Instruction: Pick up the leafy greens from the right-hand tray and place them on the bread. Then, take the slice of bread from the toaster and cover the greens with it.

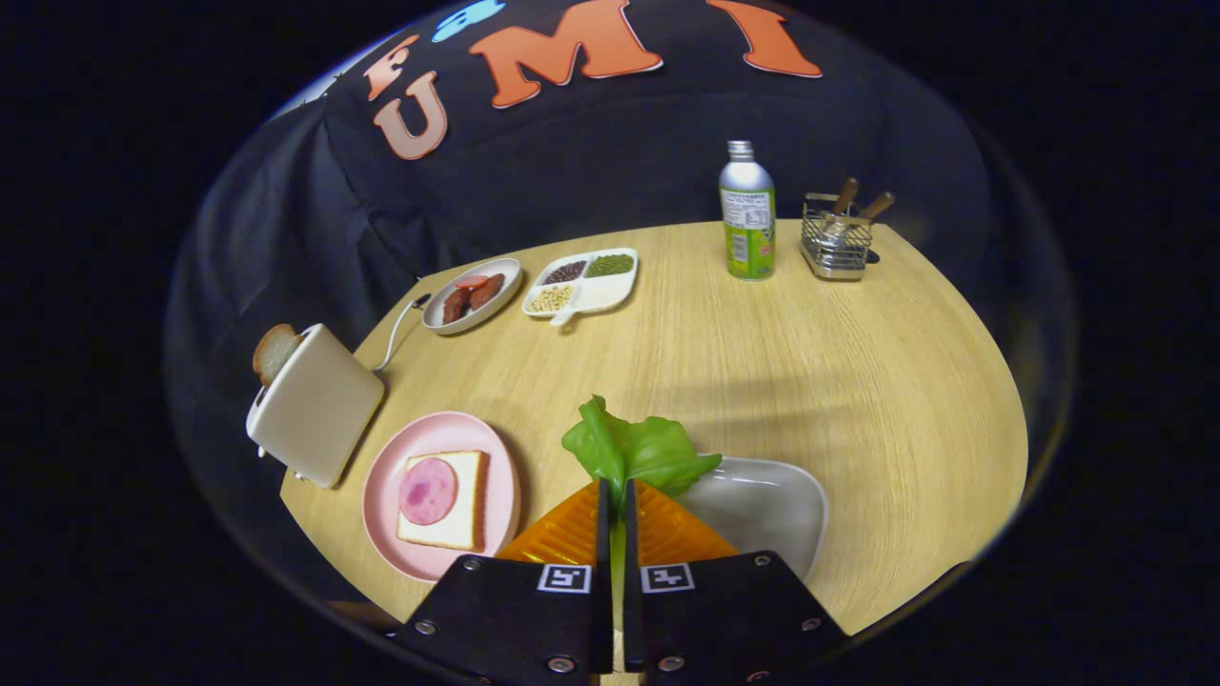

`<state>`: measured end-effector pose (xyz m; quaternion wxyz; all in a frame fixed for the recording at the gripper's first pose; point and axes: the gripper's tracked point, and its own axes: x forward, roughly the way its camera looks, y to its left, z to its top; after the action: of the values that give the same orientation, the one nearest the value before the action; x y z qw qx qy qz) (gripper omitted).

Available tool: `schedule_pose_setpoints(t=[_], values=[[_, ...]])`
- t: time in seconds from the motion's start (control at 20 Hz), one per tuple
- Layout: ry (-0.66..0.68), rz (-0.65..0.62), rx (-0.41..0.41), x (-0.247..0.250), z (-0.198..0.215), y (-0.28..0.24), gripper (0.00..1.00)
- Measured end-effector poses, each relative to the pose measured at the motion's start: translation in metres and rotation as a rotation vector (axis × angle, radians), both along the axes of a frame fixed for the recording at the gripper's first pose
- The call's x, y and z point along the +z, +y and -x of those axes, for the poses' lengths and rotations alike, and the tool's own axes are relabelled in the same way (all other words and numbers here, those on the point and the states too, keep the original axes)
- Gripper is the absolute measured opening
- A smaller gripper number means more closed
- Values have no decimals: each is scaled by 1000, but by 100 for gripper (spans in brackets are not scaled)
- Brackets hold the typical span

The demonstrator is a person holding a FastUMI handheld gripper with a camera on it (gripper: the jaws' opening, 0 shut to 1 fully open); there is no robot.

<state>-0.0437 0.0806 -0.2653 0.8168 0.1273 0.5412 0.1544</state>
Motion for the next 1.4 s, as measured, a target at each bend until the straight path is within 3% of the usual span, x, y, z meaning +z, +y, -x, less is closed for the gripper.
schedule_pose_setpoints(t=[0.45, 0.85, 1.15, 1.4], values=[[-21, -135, 117, 26, 10, 85, 5], [47, -165, 142, 12, 13, 128, 5], [95, -161, 171, -5, 25, 153, 15], [75, -175, 193, -1, 22, 162, 35]])
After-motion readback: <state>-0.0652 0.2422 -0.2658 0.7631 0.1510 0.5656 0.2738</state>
